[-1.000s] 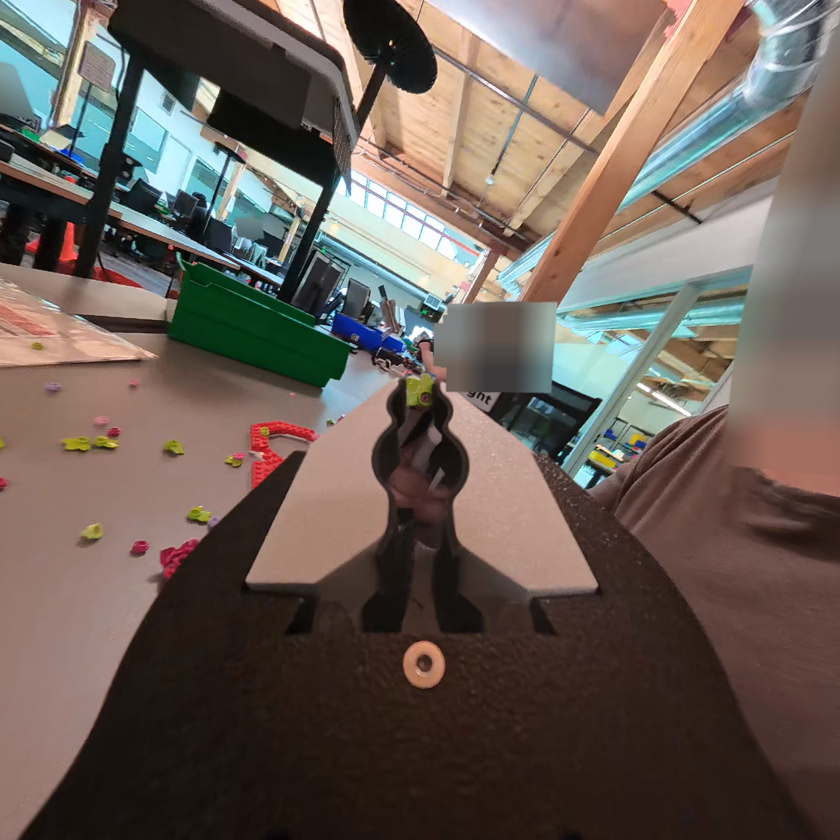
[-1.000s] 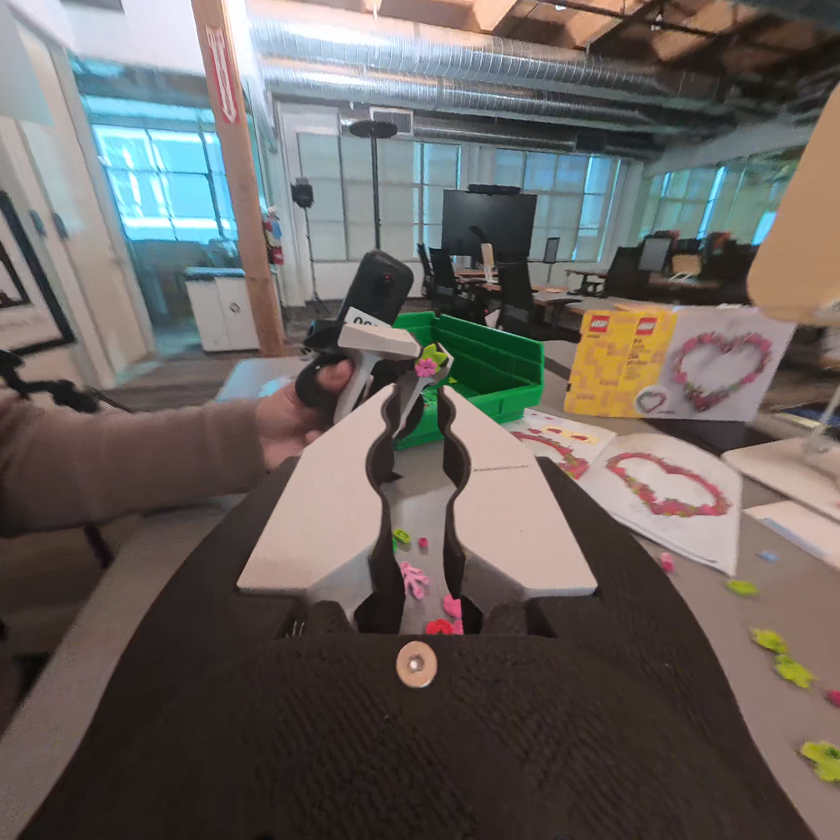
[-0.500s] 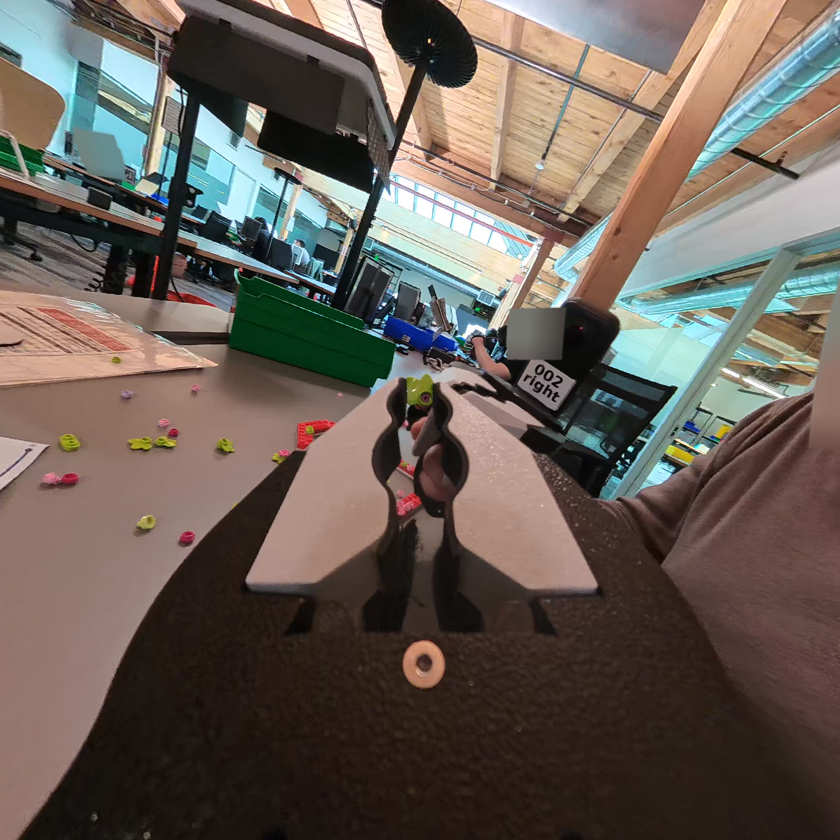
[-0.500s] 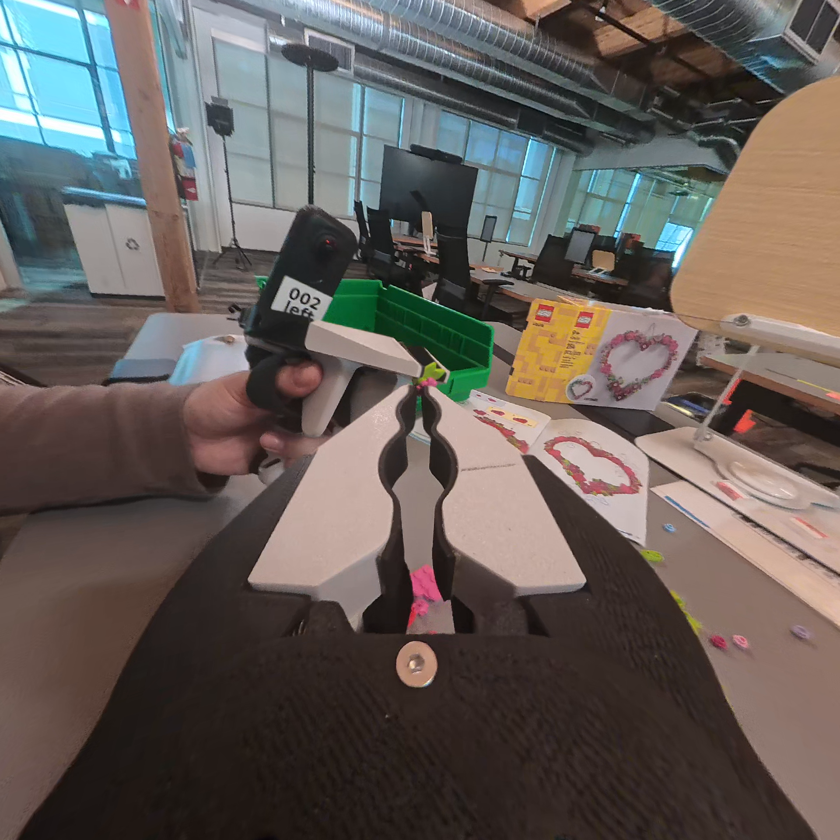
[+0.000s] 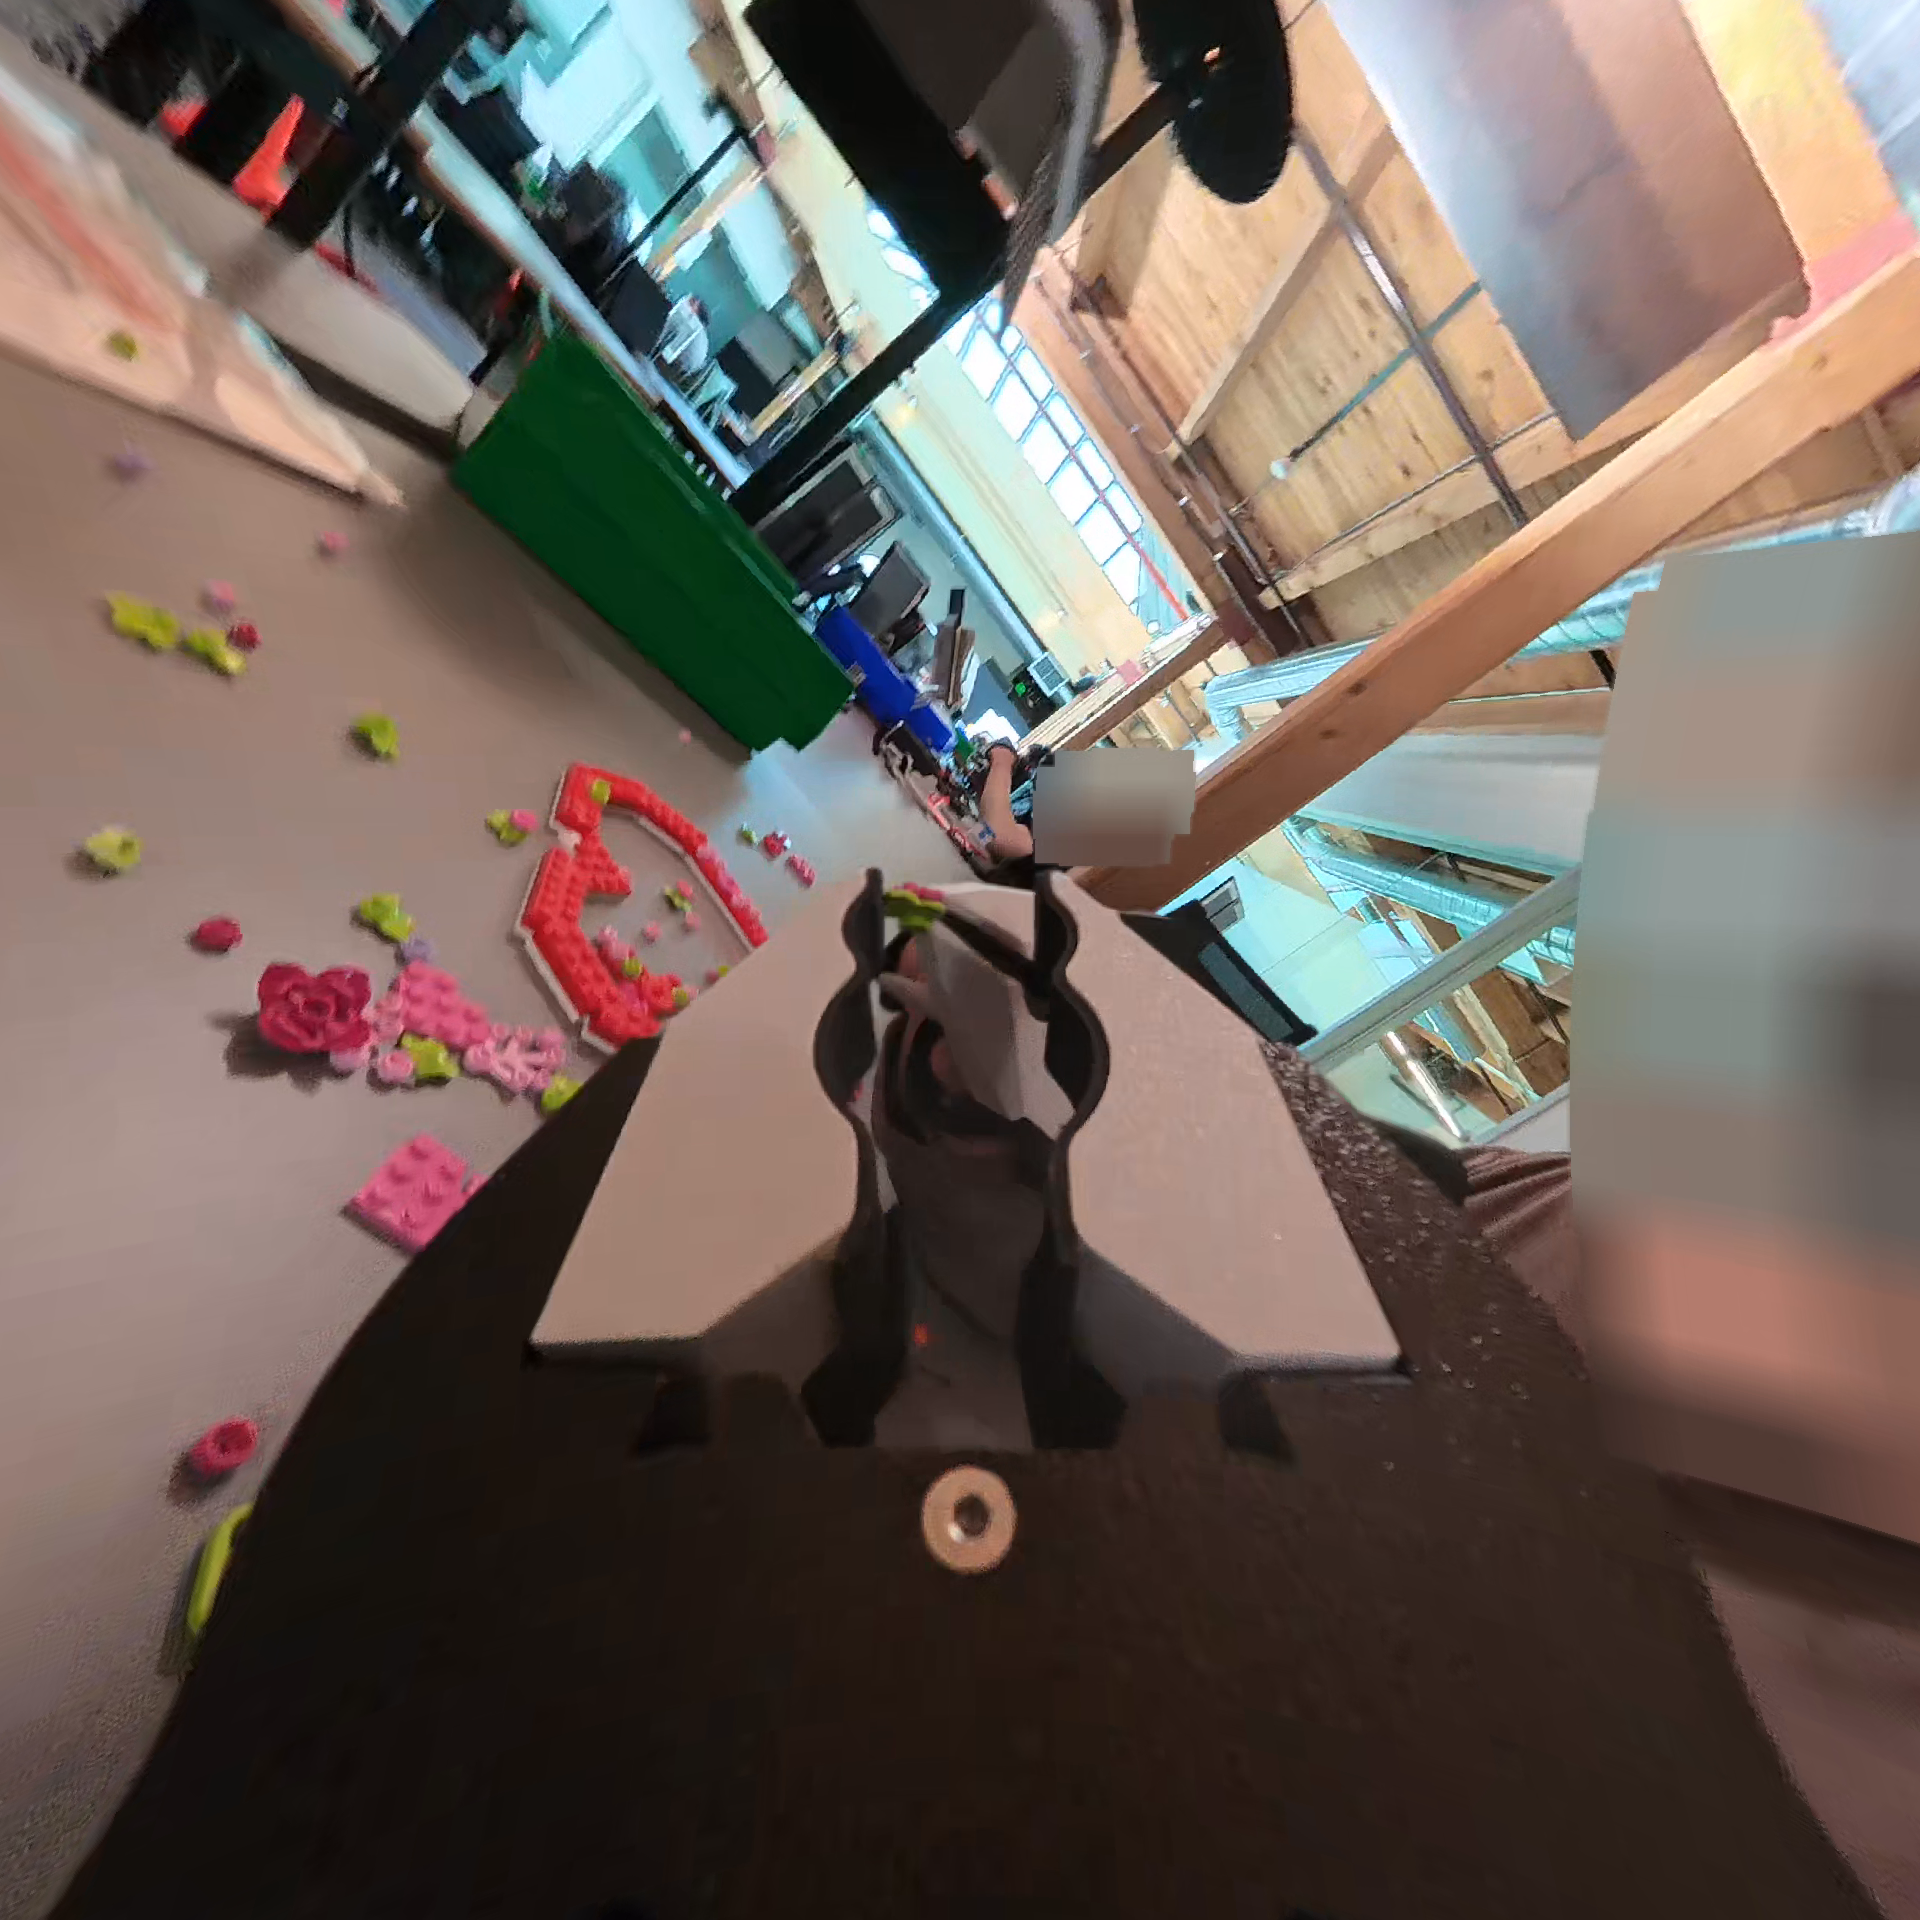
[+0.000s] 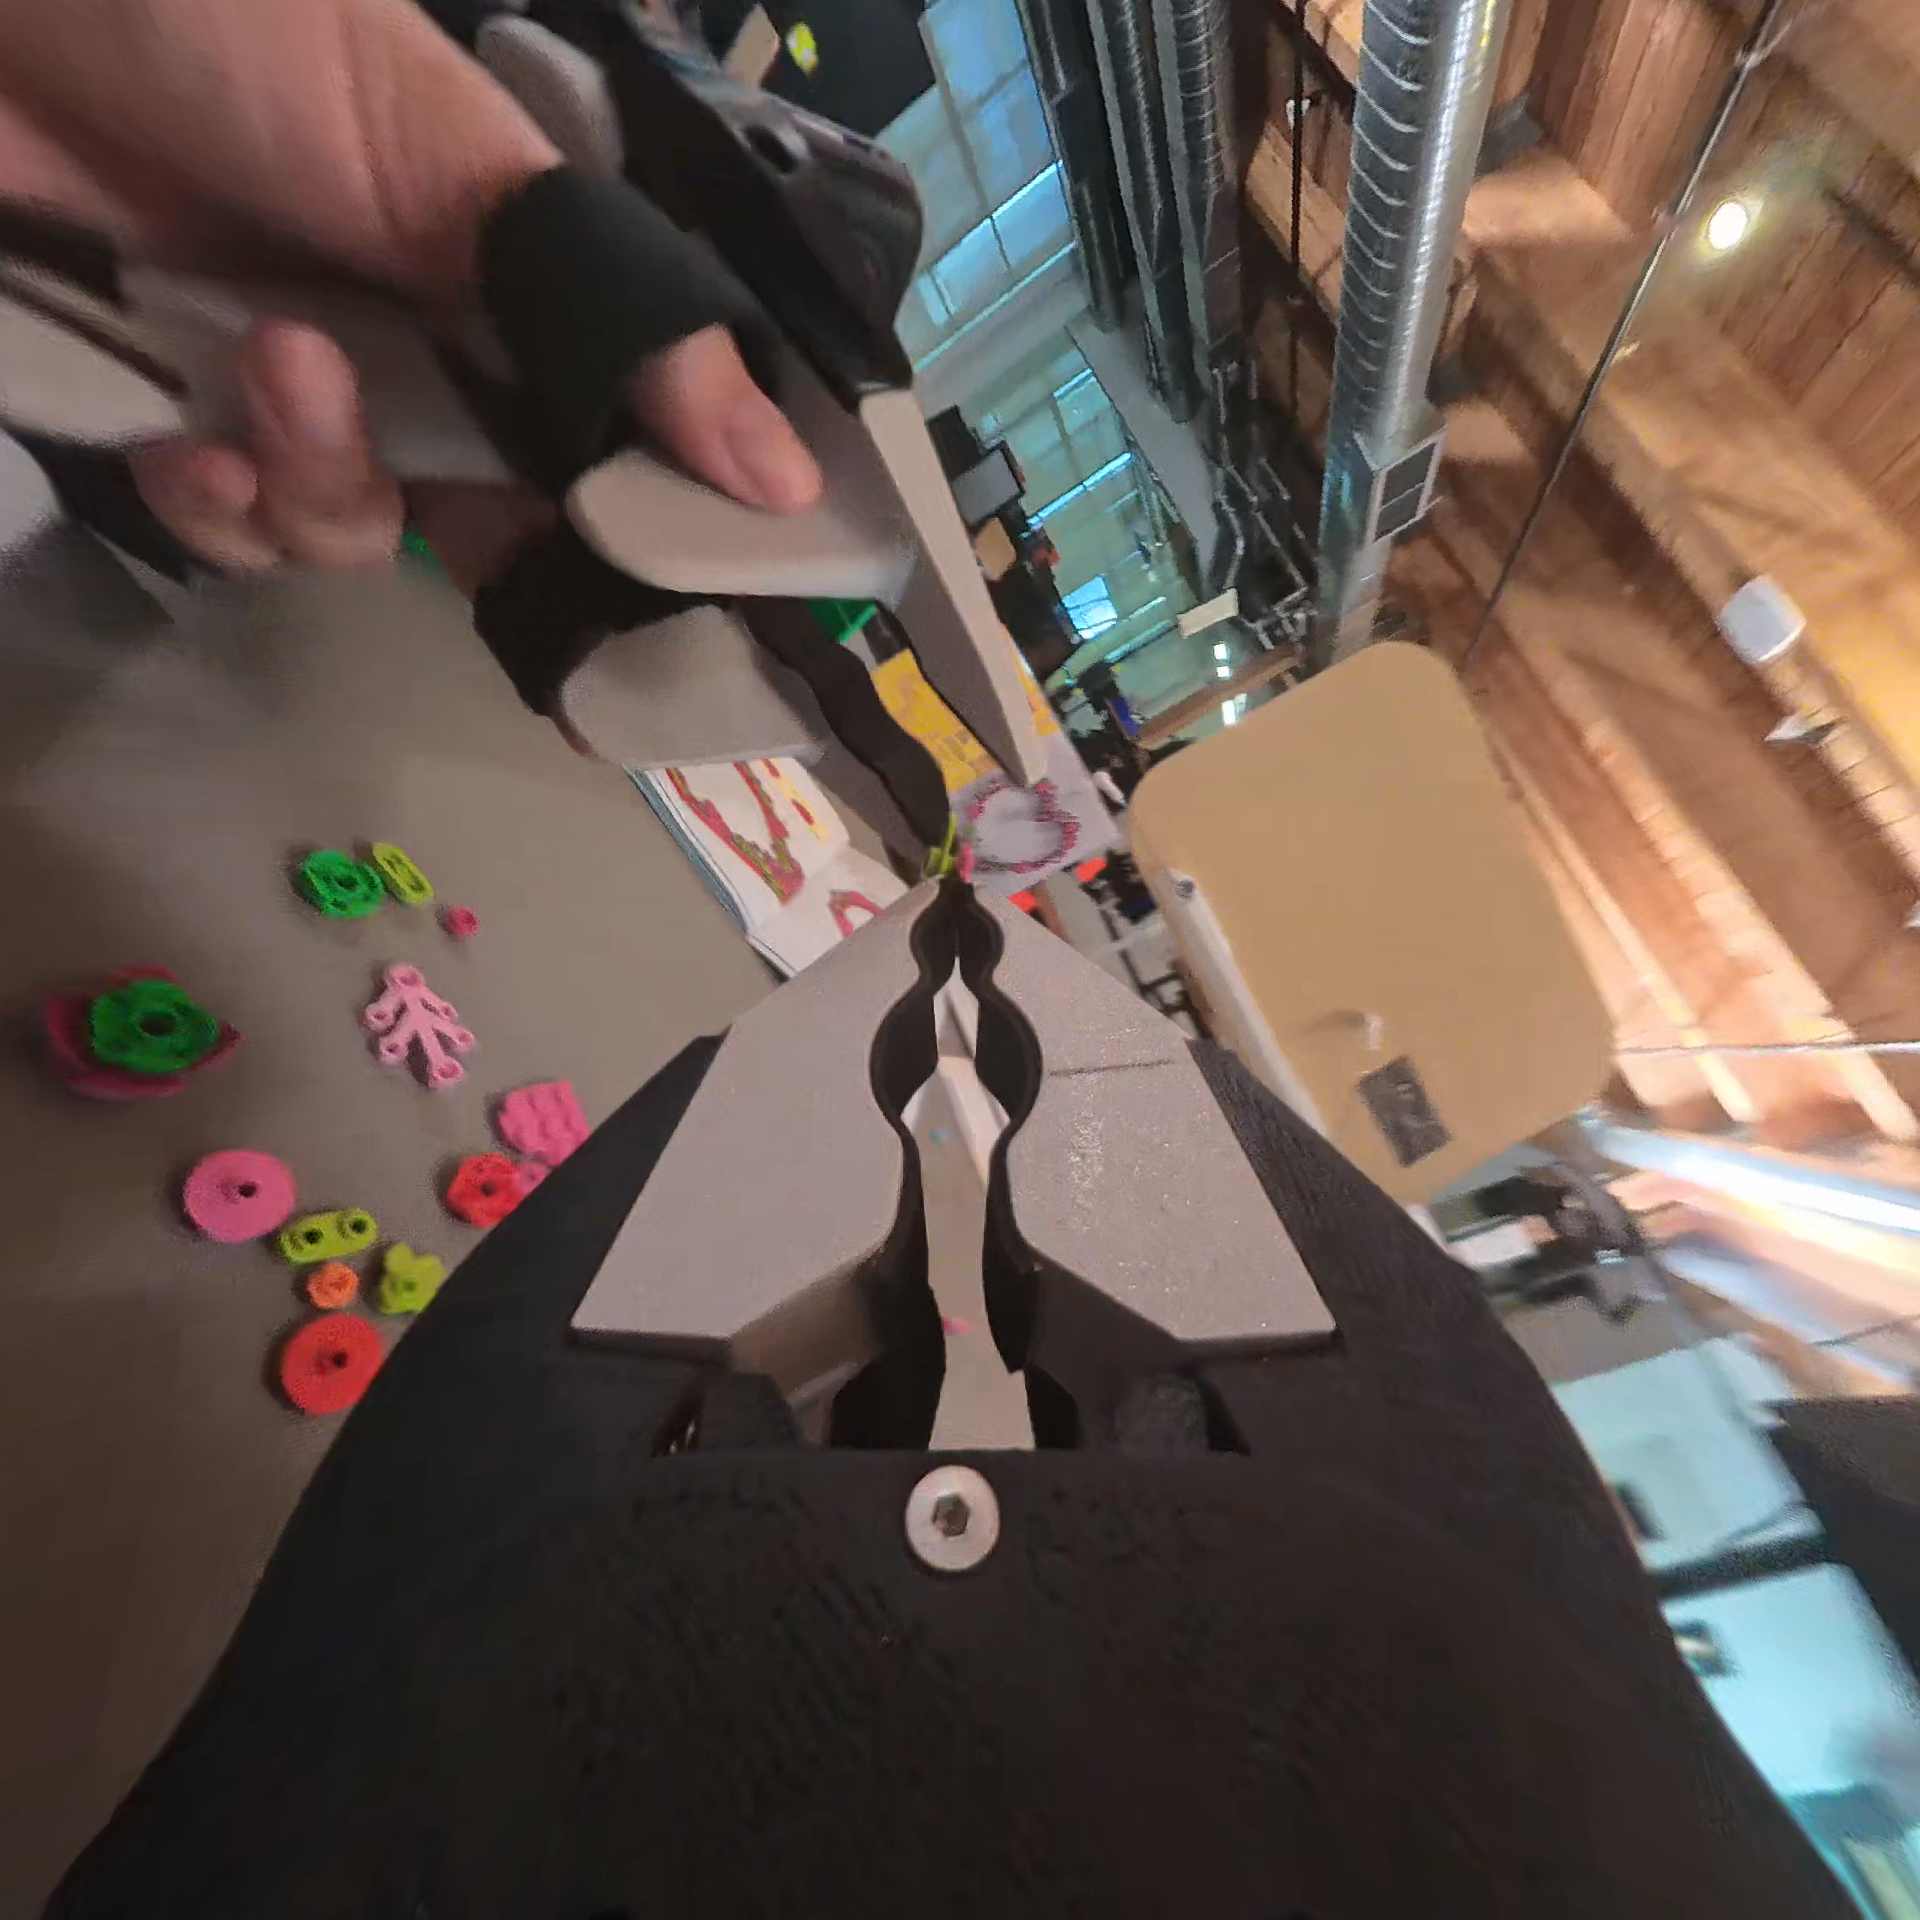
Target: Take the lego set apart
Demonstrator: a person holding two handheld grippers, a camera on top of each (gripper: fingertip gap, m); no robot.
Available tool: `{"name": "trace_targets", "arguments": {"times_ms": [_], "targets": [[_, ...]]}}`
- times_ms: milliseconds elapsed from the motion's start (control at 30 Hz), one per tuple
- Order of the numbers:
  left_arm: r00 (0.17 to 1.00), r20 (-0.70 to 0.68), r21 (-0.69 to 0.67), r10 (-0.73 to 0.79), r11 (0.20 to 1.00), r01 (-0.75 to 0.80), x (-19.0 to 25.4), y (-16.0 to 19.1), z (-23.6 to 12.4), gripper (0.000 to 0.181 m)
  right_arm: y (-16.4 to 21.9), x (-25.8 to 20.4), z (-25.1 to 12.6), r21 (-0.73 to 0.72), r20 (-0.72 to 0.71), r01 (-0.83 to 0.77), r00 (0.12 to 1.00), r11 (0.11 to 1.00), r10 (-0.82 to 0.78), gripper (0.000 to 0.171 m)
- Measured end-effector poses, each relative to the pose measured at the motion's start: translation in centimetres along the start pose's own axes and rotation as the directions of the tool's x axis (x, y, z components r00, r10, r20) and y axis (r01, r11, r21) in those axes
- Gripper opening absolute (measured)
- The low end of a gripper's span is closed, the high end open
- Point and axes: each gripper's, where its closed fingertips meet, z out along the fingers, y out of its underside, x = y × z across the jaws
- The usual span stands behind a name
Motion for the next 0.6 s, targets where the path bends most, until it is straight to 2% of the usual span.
{"name": "trace_targets", "arguments": {"times_ms": [133, 300, 367, 433, 500, 600], "targets": [[0.999, 0.015, -0.021, -0.051, 0.998, 0.051, -0.4, 0.4, 0.0, 0.008, -0.3, -0.2, 0.0, -0.020, -0.038, 0.134, 0.990, 0.991, -0.135, 0.000], [0.989, -0.064, 0.002, -0.133, 0.991, 0.134, 0.1, 0.2, 0.1, 0.007, -0.5, -0.4, 0.0, -0.024, -0.041, 0.183, 0.982, 0.983, -0.184, 0.000], [0.991, -0.076, 0.011, -0.110, 0.994, 0.112, 0.3, 0.3, 0.2, 0.007, -0.6, -0.5, 0.0, -0.016, -0.034, 0.152, 0.988, 0.988, -0.153, 0.000], [0.994, -0.099, 0.036, -0.055, 0.998, 0.059, 0.9, -0.1, 0.1, 0.008, -0.7, -0.3, 0.0, 0.015, -0.022, 0.058, 0.998, 0.998, -0.058, 0.000], [0.994, -0.101, 0.060, 0.048, 0.997, -0.042, 1.3, -0.5, -0.1, 0.007, -1.1, -0.3, -0.2, 0.070, 0.046, -0.118, 0.992, 0.991, 0.115, 0.000], [0.948, -0.031, 0.005, 0.317, 0.948, -0.317, 1.4, 0.0, -0.4, 0.007, -1.9, 0.0, -0.7, 0.147, 0.191, -0.376, 0.918, 0.915, 0.347, 0.000]]}}
